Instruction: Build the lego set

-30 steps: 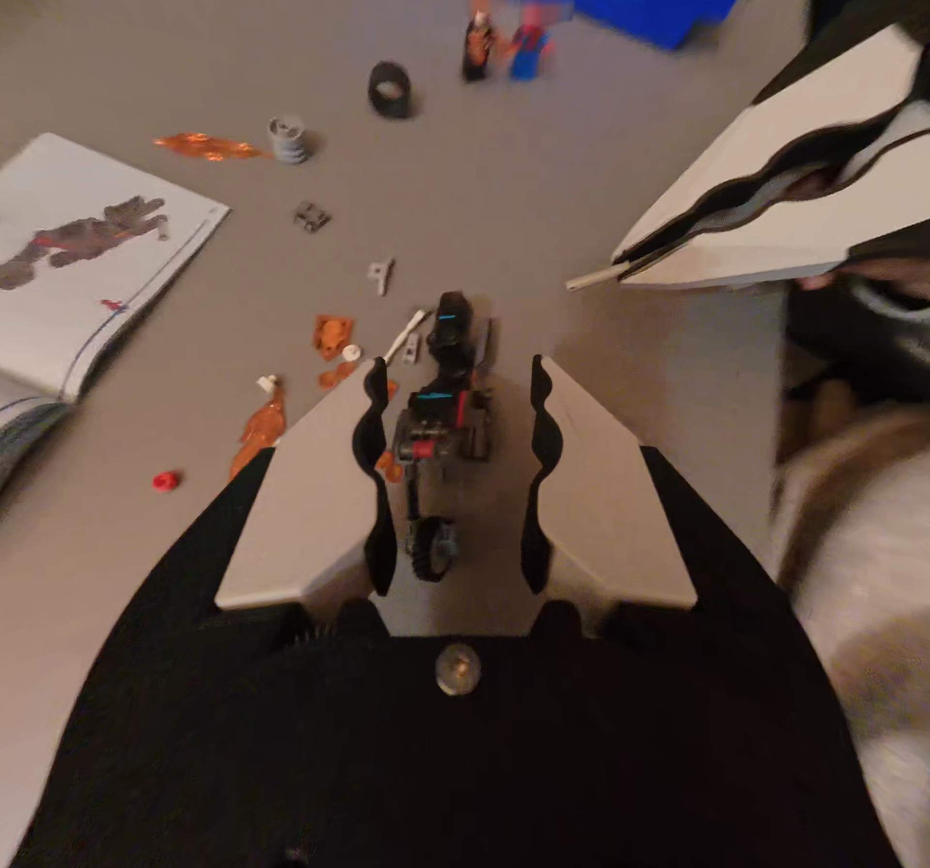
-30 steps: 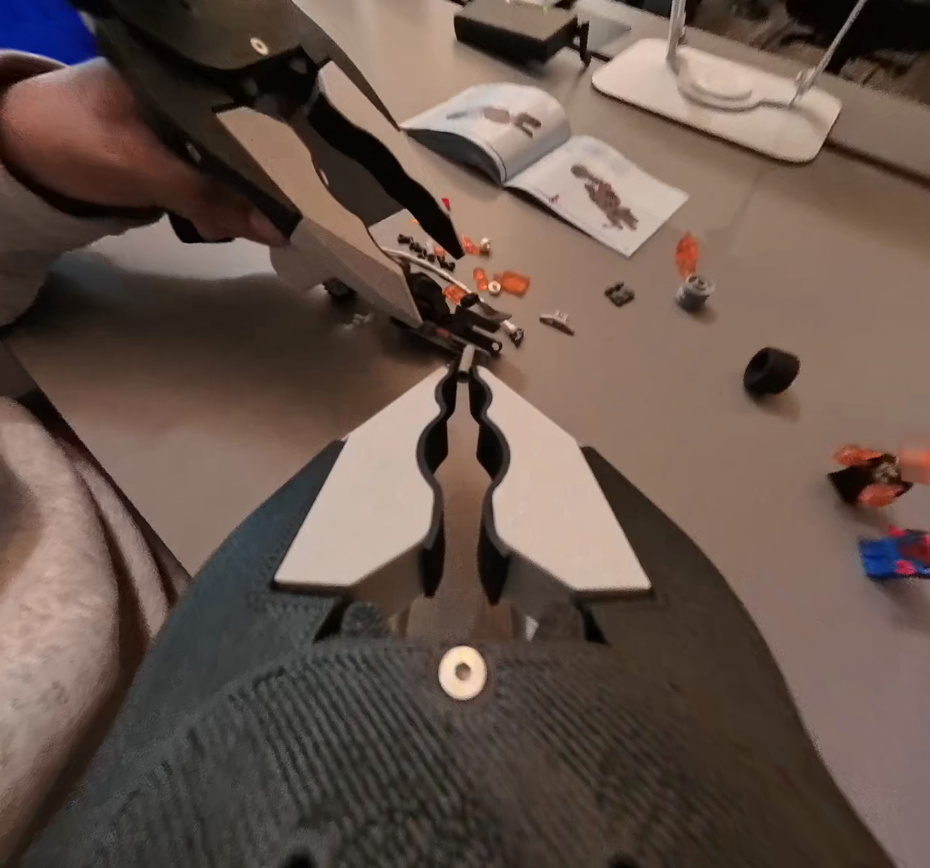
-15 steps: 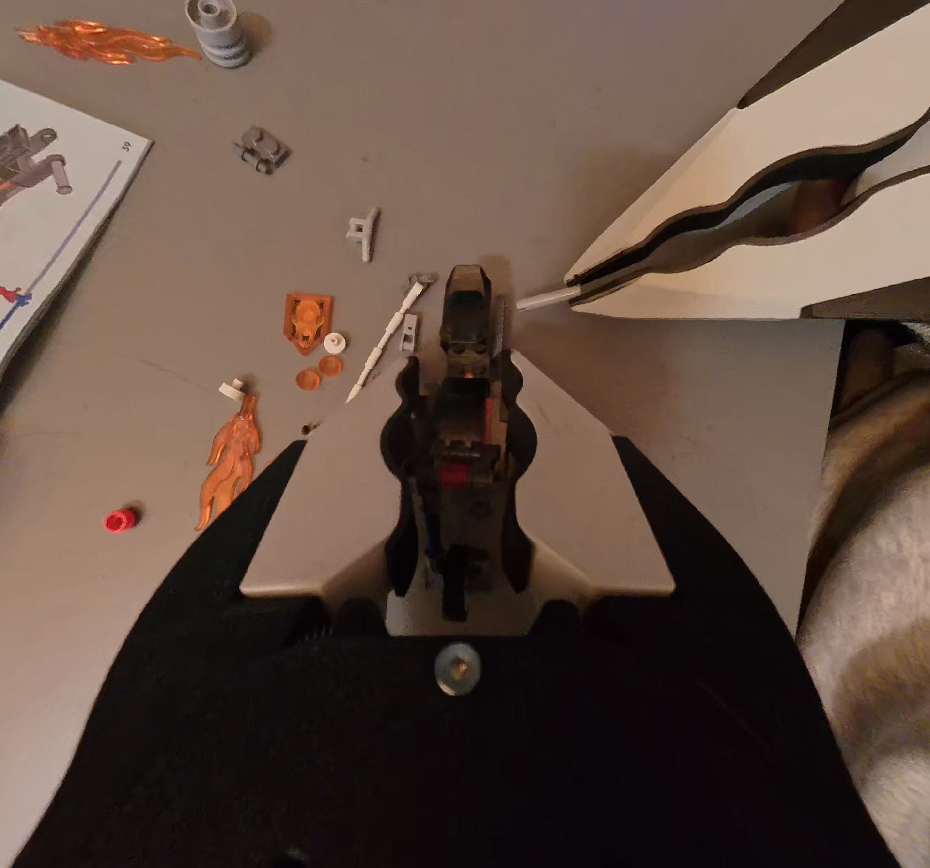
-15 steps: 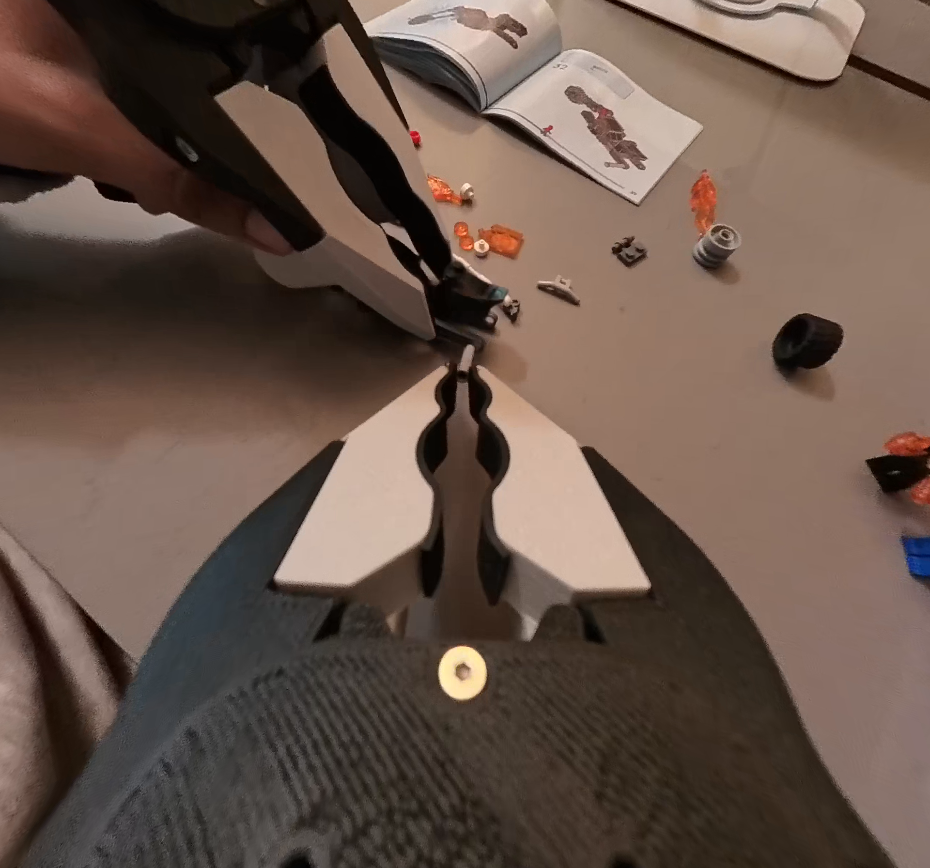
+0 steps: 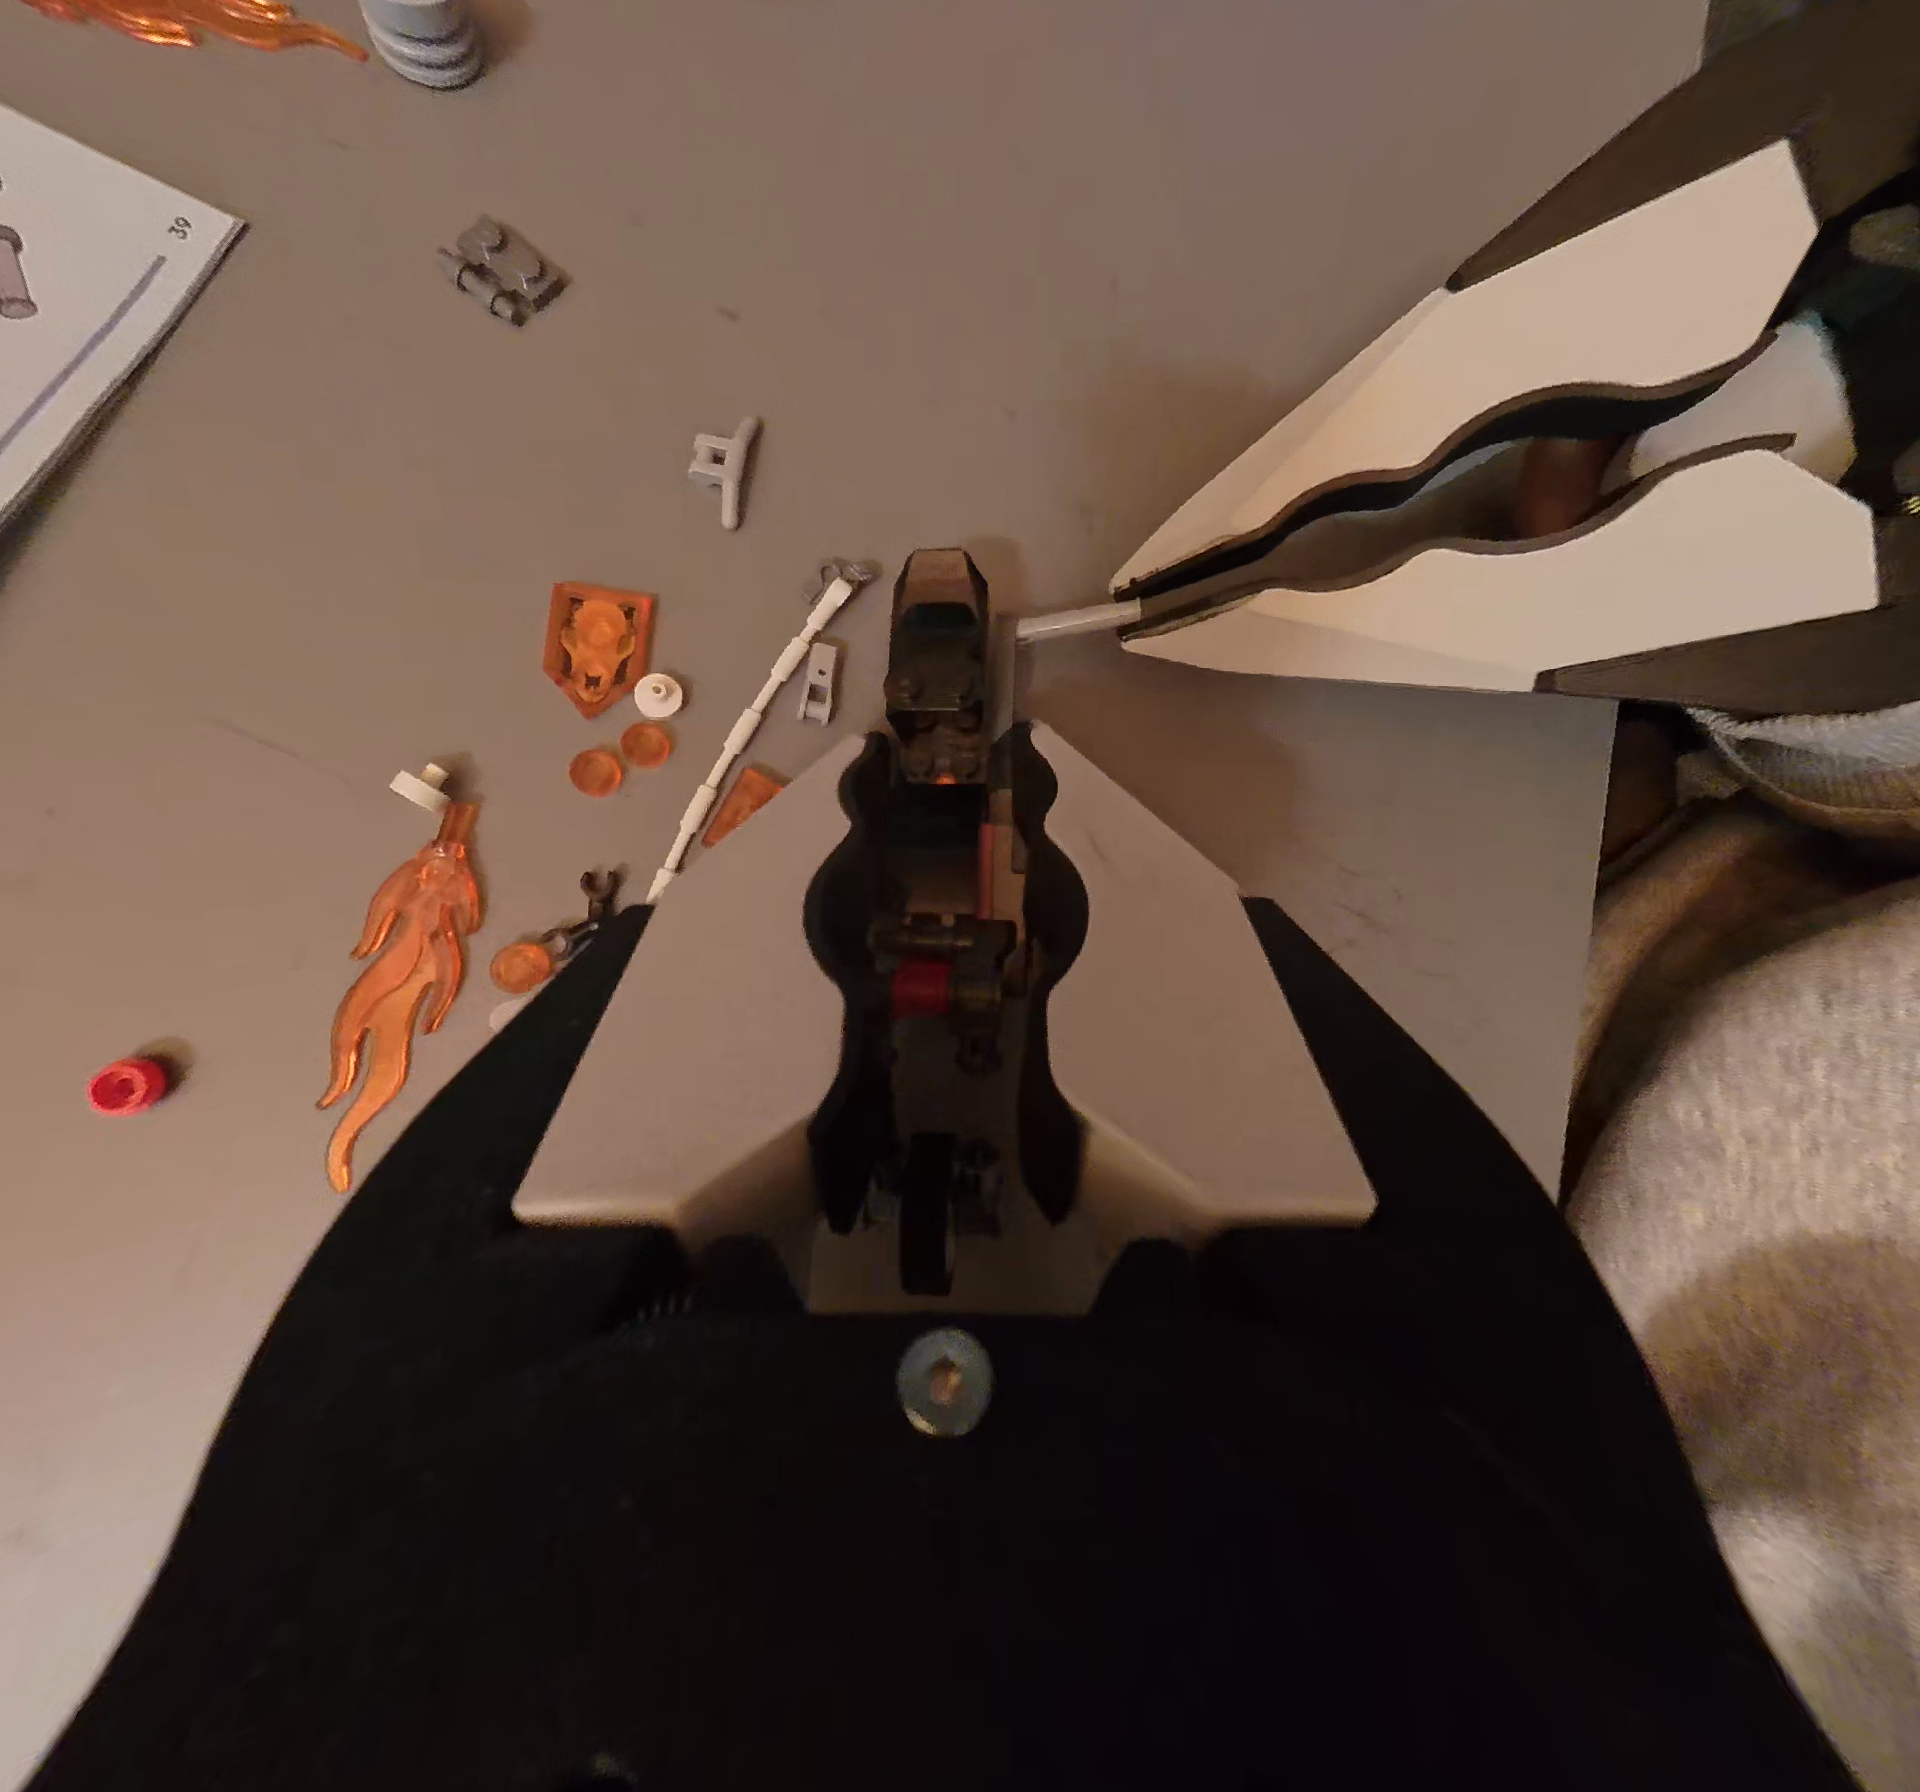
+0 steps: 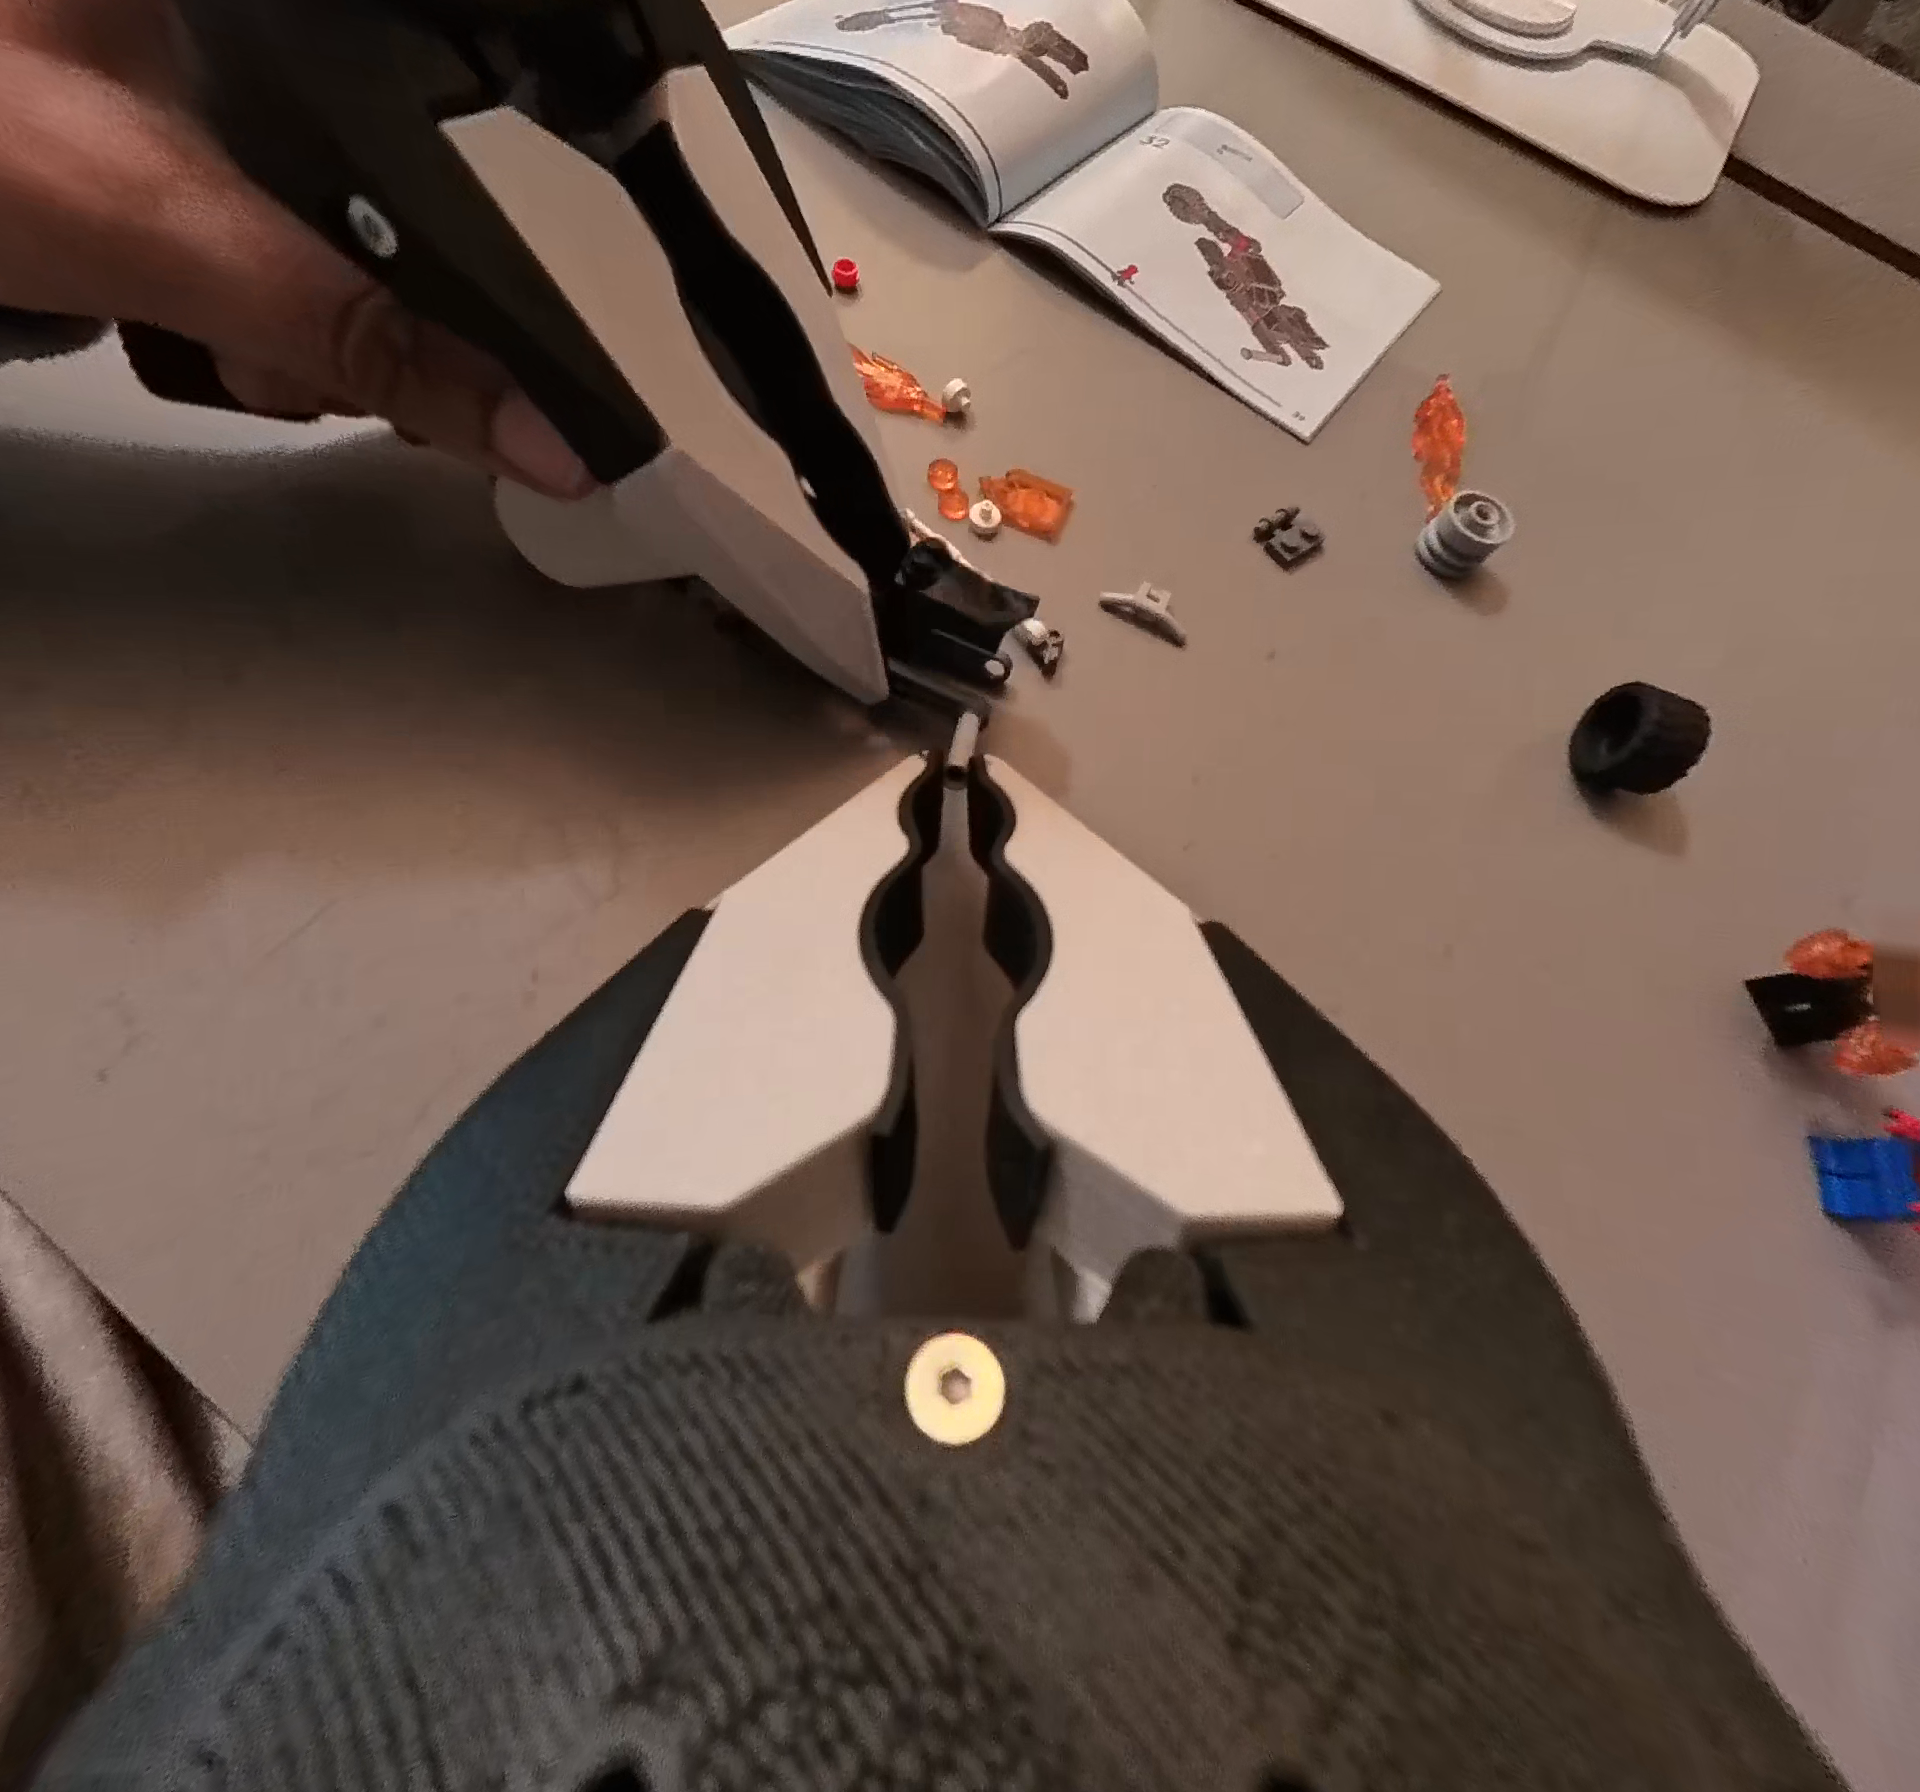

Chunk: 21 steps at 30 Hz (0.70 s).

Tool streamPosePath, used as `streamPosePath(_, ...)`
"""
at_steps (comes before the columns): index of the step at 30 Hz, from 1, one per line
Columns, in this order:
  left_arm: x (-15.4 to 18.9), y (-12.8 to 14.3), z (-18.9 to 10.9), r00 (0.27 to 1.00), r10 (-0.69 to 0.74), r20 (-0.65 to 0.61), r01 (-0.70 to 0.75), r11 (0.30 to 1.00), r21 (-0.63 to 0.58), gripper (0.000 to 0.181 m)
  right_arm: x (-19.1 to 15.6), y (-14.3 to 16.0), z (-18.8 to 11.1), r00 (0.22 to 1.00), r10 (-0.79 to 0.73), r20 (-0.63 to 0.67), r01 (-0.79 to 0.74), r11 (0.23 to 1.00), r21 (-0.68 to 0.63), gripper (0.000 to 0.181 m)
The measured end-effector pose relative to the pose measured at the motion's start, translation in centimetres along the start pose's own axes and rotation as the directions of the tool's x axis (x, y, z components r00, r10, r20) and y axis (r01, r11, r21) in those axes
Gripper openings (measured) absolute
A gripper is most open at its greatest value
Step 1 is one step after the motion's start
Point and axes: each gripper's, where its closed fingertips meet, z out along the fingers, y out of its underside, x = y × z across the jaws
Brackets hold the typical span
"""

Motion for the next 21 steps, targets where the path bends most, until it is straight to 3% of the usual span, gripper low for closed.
streamPosePath(11,0.05,-0.02,-0.22,0.994,-0.088,-0.069,0.09,0.996,0.021,0.025,0.01,-0.35,0.13,1.0,0.002,-0.005,-0.002,1.0,0.012,0.003)
streamPosePath(21,0.08,-0.11,-0.15,0.995,-0.091,-0.05,0.092,0.995,0.024,0.025,0.45,-0.68,0.15,0.97,0.231,0.082,-0.233,0.972,0.022,0.002)
